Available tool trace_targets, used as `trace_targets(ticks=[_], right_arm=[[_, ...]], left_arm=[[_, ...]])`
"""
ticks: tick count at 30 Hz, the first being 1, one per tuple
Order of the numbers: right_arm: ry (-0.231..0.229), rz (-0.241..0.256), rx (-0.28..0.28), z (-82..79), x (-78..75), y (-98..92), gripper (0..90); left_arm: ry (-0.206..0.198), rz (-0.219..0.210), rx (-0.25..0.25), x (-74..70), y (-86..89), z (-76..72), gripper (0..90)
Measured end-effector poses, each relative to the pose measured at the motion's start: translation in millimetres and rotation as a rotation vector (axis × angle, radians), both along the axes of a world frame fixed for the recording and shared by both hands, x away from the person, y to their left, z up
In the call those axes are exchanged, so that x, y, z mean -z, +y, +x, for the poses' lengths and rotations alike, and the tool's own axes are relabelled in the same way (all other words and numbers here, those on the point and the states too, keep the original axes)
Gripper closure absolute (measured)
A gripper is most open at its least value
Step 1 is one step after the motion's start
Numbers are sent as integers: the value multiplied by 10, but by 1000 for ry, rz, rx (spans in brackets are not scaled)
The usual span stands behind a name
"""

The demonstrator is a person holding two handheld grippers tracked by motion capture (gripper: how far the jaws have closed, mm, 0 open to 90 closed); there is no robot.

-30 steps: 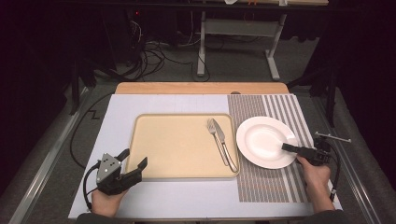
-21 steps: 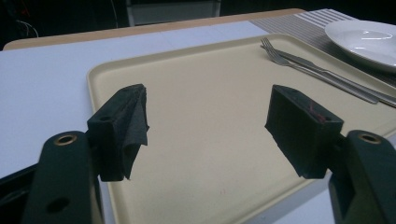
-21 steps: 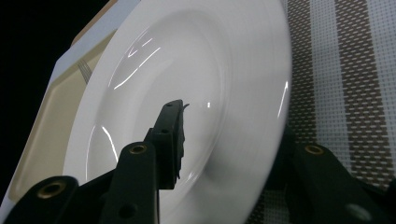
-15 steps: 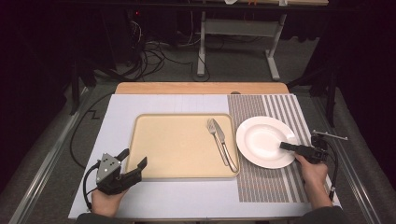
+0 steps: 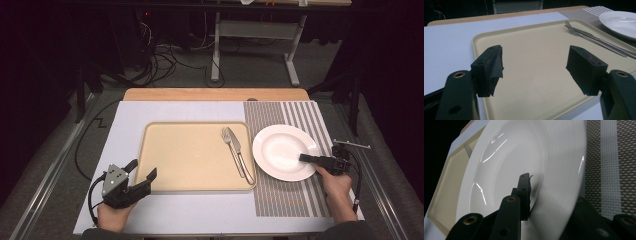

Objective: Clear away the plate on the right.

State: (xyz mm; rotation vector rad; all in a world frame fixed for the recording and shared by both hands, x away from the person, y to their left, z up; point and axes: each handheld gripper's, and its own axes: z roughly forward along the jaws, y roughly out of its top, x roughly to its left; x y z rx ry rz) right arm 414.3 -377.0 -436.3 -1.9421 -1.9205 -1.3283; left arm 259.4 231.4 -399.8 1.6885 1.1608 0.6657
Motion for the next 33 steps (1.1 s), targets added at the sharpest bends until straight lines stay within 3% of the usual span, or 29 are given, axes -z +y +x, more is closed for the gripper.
trace_targets(ticks=[8, 23, 33], right_arm=[[-10, -1, -3, -19, -42, 5, 767], [-46, 69, 8, -50, -83, 7, 832], [-90, 56, 0, -77, -137, 44, 836]], left_arm=[[0, 1, 2, -1, -1, -2, 302], [-3, -1, 2, -3, 0, -7, 301], [-7, 1, 4, -5, -2, -9, 300]])
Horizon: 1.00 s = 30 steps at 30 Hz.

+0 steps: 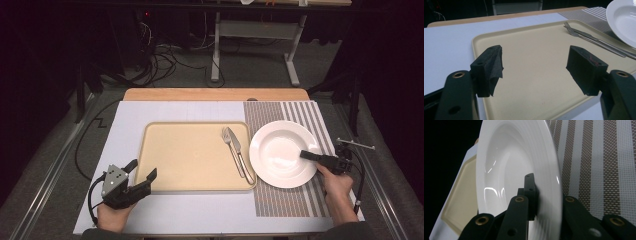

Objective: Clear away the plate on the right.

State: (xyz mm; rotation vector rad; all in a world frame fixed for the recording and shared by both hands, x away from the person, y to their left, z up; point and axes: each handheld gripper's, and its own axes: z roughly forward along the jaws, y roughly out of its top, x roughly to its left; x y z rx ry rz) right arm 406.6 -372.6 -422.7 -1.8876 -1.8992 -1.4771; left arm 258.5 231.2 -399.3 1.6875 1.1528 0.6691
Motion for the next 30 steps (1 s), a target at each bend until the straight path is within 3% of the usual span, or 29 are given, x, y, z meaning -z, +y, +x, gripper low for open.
trace_targets(ticks=[9, 21, 30], right_arm=[[-2, 10, -15, -3, -29, 25, 832], [-20, 18, -101, -3, -165, 171, 831], [-44, 42, -133, 1, -247, 300, 831]], left_arm=[[-2, 3, 1, 0, 7, 1, 300], [-3, 6, 4, 2, 17, -1, 299], [-4, 6, -3, 2, 25, 2, 298]])
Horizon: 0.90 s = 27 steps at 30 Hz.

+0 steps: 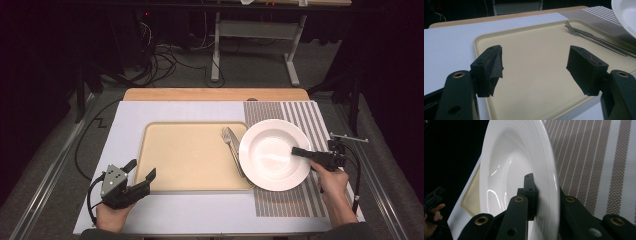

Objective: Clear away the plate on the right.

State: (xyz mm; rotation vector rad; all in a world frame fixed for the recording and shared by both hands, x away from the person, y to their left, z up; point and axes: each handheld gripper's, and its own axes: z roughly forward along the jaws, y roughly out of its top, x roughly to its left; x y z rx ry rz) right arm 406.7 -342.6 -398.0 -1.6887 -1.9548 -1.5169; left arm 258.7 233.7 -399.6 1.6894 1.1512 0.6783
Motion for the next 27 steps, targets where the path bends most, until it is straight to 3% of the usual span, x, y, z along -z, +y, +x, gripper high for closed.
trace_targets(ticks=[10, 27], right_arm=[[10, 18, -29, 75, -40, 155, 829], [34, 17, -114, 240, -90, 621, 824]], left_arm=[[0, -3, -2, 0, 6, -3, 297], [-4, -10, -4, -7, 18, -15, 296]])
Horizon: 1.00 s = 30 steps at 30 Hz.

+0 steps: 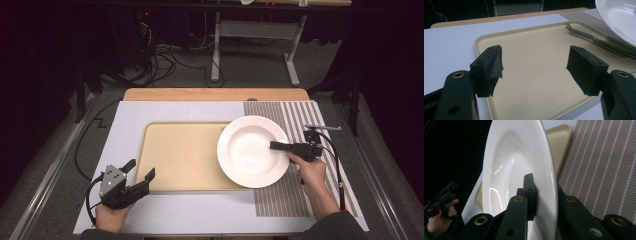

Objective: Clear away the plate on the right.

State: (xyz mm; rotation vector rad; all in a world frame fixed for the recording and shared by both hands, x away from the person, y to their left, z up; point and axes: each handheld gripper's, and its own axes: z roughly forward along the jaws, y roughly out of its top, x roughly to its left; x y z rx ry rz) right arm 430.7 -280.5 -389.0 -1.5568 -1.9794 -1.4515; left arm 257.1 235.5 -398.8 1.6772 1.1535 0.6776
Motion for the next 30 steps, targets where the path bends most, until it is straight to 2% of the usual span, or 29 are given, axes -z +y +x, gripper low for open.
trace_targets(ticks=[2, 5, 22, 30], right_arm=[[-5, -7, 1, 9, -5, 62, 825], [15, -2, -14, 51, 10, 148, 826], [50, -16, -69, 220, 27, 650, 823], [55, -27, -87, 271, 17, 846, 821]], left_arm=[[-1, -2, 1, -2, 2, -4, 296], [-2, -1, 2, -2, 3, -7, 296], [-4, -4, -6, -1, 24, -2, 295], [-1, -3, -15, 4, 39, 11, 295]])
